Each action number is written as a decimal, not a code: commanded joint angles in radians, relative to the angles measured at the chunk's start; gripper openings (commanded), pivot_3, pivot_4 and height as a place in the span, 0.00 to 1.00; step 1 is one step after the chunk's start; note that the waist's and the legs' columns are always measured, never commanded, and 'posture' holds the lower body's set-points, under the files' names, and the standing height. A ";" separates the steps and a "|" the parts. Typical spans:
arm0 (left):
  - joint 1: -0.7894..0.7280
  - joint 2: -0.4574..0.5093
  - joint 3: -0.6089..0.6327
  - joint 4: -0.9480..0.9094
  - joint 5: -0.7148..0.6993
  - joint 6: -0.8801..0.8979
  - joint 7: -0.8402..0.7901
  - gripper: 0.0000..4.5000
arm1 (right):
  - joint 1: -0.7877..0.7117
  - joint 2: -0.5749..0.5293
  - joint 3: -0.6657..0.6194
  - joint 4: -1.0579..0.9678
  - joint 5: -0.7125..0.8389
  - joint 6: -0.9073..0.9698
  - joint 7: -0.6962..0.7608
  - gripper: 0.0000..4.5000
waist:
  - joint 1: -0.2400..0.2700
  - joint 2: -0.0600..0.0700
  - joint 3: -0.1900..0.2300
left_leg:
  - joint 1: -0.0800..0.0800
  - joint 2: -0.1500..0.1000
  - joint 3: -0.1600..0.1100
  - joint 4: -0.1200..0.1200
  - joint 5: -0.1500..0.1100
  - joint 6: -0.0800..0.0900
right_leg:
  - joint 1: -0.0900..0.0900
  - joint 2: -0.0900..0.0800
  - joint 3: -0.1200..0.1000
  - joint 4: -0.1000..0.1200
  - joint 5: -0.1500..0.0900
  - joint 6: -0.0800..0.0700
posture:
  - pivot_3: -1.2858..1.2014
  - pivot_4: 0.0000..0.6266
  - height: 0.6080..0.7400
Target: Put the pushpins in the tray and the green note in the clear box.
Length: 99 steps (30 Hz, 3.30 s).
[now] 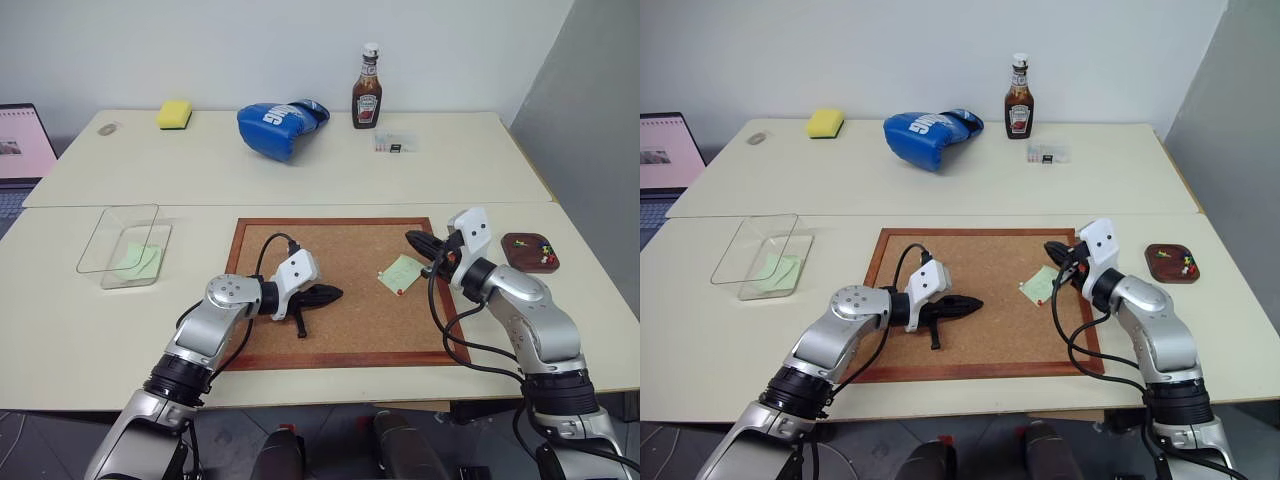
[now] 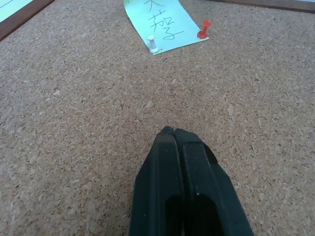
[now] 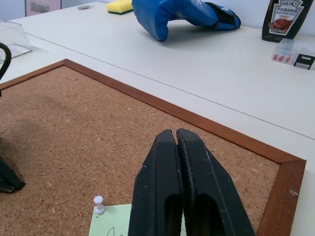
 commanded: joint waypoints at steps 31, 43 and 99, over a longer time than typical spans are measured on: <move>0.040 0.021 -0.027 -0.001 0.032 0.027 -0.012 0.00 | -0.155 -0.149 -0.341 0.601 -0.064 -0.050 -0.274 0.01 | -0.004 0.005 -0.003 | 0.002 0.000 0.002 -0.001 0.000 0.000 | 0.001 0.000 0.002 0.000 0.000 0.000 | 0.52 0.24 1.00; 0.038 0.017 -0.023 0.002 0.035 0.027 -0.004 0.00 | -0.140 -0.157 -0.326 0.561 -0.071 -0.061 -0.260 0.46 | -0.005 0.005 -0.003 | 0.002 0.000 0.002 -0.001 0.000 0.000 | 0.001 0.000 0.002 0.000 0.000 0.000 | 0.52 0.24 1.00; 0.033 0.010 -0.024 0.016 0.046 -0.006 -0.004 0.00 | 0.129 -0.130 0.165 -0.037 -0.047 -0.073 0.199 0.37 | -0.001 0.005 -0.003 | 0.001 0.000 0.001 0.000 0.000 0.000 | 0.000 0.000 0.001 -0.001 0.000 0.000 | 0.52 0.24 1.00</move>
